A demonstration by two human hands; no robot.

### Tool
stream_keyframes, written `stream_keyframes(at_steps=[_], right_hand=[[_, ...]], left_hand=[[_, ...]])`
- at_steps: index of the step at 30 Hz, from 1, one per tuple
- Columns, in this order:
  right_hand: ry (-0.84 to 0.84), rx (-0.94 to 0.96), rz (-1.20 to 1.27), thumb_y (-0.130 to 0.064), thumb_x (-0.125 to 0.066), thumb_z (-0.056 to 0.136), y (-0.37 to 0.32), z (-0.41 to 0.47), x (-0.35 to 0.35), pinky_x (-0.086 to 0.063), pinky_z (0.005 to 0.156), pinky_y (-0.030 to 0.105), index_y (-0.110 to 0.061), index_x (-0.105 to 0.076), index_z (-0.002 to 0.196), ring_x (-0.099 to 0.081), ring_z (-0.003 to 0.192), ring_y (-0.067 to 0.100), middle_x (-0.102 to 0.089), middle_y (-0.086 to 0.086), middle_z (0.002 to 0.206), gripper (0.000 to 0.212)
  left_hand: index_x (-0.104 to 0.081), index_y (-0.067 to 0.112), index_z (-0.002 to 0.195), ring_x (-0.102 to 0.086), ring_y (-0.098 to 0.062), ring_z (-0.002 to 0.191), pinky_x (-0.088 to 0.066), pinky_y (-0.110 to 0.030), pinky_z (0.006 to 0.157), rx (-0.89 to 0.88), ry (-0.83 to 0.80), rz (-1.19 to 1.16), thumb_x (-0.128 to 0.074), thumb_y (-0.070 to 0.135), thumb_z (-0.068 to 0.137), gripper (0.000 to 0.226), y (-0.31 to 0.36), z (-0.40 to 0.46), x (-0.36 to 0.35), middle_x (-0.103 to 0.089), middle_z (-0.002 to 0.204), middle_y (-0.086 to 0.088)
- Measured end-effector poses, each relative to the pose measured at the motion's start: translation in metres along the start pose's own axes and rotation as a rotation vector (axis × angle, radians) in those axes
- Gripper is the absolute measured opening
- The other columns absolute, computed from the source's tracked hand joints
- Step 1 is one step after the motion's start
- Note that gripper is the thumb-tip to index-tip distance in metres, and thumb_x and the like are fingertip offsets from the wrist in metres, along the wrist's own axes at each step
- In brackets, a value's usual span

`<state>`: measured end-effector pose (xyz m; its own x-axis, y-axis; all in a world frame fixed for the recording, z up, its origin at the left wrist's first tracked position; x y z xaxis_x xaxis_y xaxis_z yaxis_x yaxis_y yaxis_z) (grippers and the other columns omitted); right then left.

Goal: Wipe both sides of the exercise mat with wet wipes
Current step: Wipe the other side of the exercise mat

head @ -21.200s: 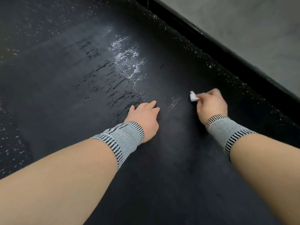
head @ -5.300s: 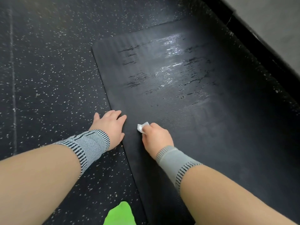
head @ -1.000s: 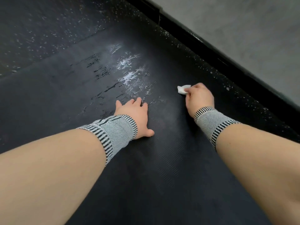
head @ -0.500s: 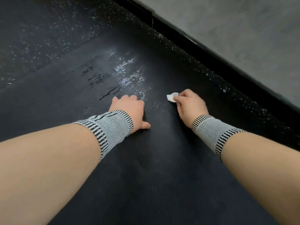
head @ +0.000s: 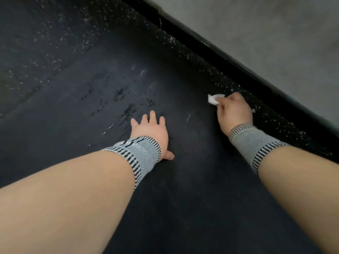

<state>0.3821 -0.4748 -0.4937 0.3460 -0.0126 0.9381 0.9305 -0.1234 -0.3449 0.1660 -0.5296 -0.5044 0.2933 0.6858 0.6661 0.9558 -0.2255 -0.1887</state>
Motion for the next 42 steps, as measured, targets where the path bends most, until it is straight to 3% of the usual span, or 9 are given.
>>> stream_keyframes(at_steps=[3,8,13,18,24,29,33,36,42], right_hand=[[0.042,-0.183,-0.036,-0.019,-0.045,0.094,0.014,0.019,0.006,-0.039,0.084,0.027,-0.011,-0.060,0.121,-0.054,0.103,0.031,-0.052,0.012,0.116,0.031],[-0.155,0.304,-0.014,-0.021,-0.049,0.090,-0.039,-0.014,-0.022,-0.047,0.077,0.035,-0.007,-0.064,0.109,-0.055,0.089,0.030,-0.054,0.011,0.102,0.028],[-0.024,-0.092,0.006,-0.020,-0.045,0.092,-0.003,0.024,-0.006,-0.037,0.074,0.026,-0.015,-0.060,0.119,-0.055,0.096,0.027,-0.053,0.007,0.107,0.031],[-0.241,0.357,-0.014,-0.018,-0.049,0.091,-0.063,-0.027,-0.024,-0.049,0.074,0.036,-0.014,-0.063,0.115,-0.056,0.087,0.032,-0.054,0.011,0.104,0.028],[-0.030,0.001,0.001,-0.020,-0.047,0.093,-0.016,0.029,-0.002,-0.043,0.082,0.034,-0.018,-0.062,0.119,-0.056,0.094,0.034,-0.054,0.012,0.110,0.030],[-0.245,0.376,-0.005,-0.017,-0.054,0.088,-0.067,-0.046,-0.025,-0.050,0.065,0.040,-0.012,-0.067,0.101,-0.058,0.073,0.036,-0.054,0.012,0.091,0.019],[-0.035,0.069,-0.070,-0.024,-0.048,0.093,-0.024,0.016,-0.004,-0.044,0.080,0.033,-0.017,-0.064,0.115,-0.057,0.094,0.036,-0.054,0.013,0.107,0.028],[0.016,-0.055,-0.106,-0.023,-0.047,0.093,-0.021,0.013,-0.005,-0.039,0.075,0.028,-0.014,-0.063,0.115,-0.057,0.096,0.033,-0.053,0.009,0.104,0.029],[-0.237,0.465,-0.117,-0.027,-0.044,0.095,-0.099,-0.073,-0.032,-0.046,0.074,0.036,-0.018,-0.062,0.116,-0.057,0.090,0.031,-0.051,0.007,0.108,0.030]], left_hand=[[0.011,0.013,0.155,0.000,-0.034,0.150,-0.010,-0.058,0.119,0.007,-0.021,0.012,-0.067,0.074,0.071,0.129,0.000,0.003,-0.001,0.012,0.163,-0.015],[0.013,0.014,0.155,0.005,-0.034,0.150,-0.010,-0.058,0.118,-0.007,-0.017,-0.004,-0.064,0.073,0.075,0.125,-0.001,0.000,-0.003,0.016,0.162,-0.015],[0.014,0.019,0.155,0.010,-0.030,0.150,-0.008,-0.059,0.119,-0.014,-0.001,-0.055,-0.062,0.072,0.077,0.121,-0.004,-0.002,-0.009,0.021,0.161,-0.011],[0.014,0.021,0.155,0.011,-0.027,0.150,-0.006,-0.059,0.118,-0.013,0.010,-0.092,-0.062,0.073,0.077,0.120,-0.005,-0.006,-0.010,0.022,0.161,-0.009],[0.014,0.022,0.155,0.011,-0.027,0.151,-0.009,-0.062,0.118,-0.010,0.009,-0.085,-0.062,0.074,0.076,0.121,-0.007,-0.003,-0.010,0.022,0.161,-0.007],[0.012,0.021,0.155,0.008,-0.028,0.151,-0.009,-0.064,0.117,-0.028,0.053,-0.066,-0.060,0.076,0.075,0.121,-0.006,-0.005,-0.007,0.019,0.162,-0.007],[0.012,0.025,0.155,0.008,-0.027,0.150,-0.010,-0.065,0.116,-0.048,0.070,-0.108,-0.059,0.078,0.074,0.120,-0.010,-0.004,-0.010,0.019,0.162,-0.004],[0.009,0.027,0.156,0.007,-0.026,0.151,-0.011,-0.066,0.115,-0.061,0.115,-0.122,-0.059,0.079,0.073,0.120,-0.013,-0.003,-0.013,0.017,0.163,-0.002],[0.006,0.029,0.156,0.005,-0.025,0.150,-0.011,-0.069,0.113,-0.110,0.186,-0.143,-0.059,0.080,0.071,0.119,-0.015,-0.003,-0.013,0.013,0.164,0.000]])
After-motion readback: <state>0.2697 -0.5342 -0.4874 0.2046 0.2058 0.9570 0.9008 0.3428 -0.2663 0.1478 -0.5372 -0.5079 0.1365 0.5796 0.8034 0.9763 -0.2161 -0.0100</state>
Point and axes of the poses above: each hand's wrist, its own z-axis towards the middle knuckle, its own x-axis out of the back of the hand, y = z × x, the point moved 8 cm from there along z, towards the middle knuckle
